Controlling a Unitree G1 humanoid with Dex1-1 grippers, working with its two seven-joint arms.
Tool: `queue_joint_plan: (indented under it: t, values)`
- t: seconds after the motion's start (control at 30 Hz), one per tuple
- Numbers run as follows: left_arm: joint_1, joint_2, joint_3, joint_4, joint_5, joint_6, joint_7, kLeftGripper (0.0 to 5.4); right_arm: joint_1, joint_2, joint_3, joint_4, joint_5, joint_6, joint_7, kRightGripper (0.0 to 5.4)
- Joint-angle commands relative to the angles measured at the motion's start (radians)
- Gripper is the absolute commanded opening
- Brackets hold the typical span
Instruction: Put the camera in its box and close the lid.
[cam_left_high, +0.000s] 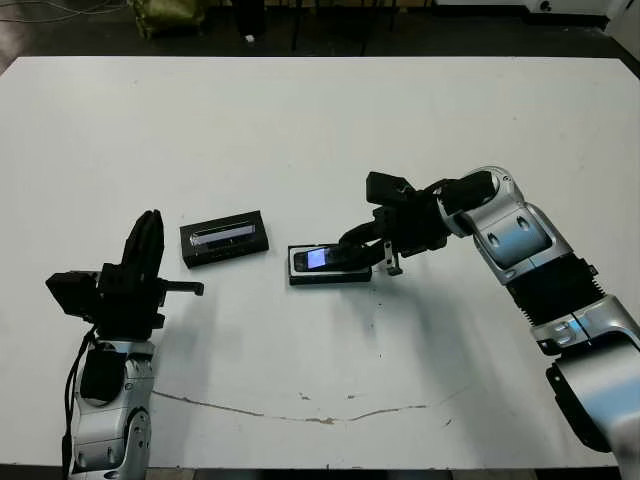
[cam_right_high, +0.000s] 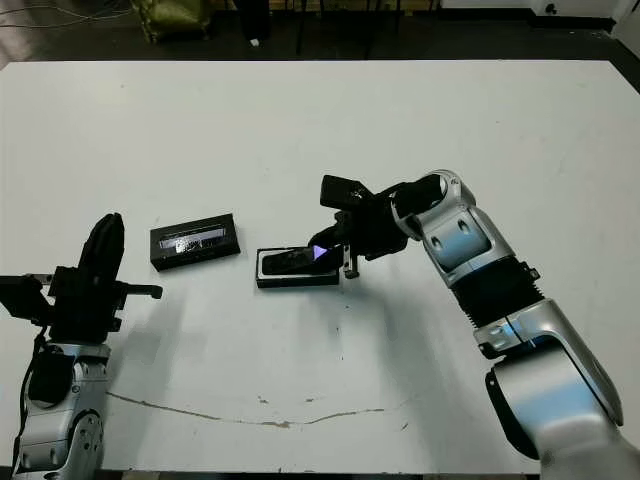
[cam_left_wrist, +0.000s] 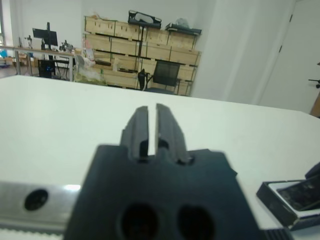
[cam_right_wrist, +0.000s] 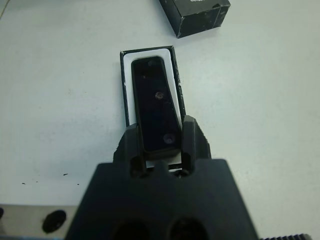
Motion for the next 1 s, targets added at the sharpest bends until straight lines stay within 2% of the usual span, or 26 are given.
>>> queue_joint_plan:
  t: [0.03, 0.07, 0.17, 0.33, 0.87, 1.0]
  values:
    - [0.016, 0.002, 0.002, 0.014, 0.003, 0.002, 0.002, 0.00, 0.024, 0.016, 0.019, -0.015, 0.012, -0.007, 0.019, 0.19]
    - [0.018, 0.002, 0.002, 0.013, 0.008, 0.001, 0.004, 0.00, 0.024, 0.013, 0.015, -0.013, 0.015, -0.014, 0.023, 0.19]
    - [0.023, -0.002, 0.000, 0.003, 0.011, 0.007, 0.012, 0.00, 0.018, 0.016, -0.007, 0.017, 0.039, -0.050, 0.045, 0.74]
    - [0.020, -0.002, -0.001, 0.008, -0.005, 0.011, 0.003, 0.00, 0.012, 0.001, -0.021, 0.014, 0.036, -0.072, 0.032, 1.86]
    - [0.022, -0.003, -0.002, 0.006, -0.001, 0.012, 0.011, 0.00, -0.006, -0.033, -0.079, -0.044, 0.074, 0.020, 0.027, 5.38]
    - [0.024, -0.002, -0.002, 0.002, -0.002, 0.014, 0.011, 0.00, 0.004, -0.042, -0.129, -0.096, 0.117, 0.062, 0.007, 5.38]
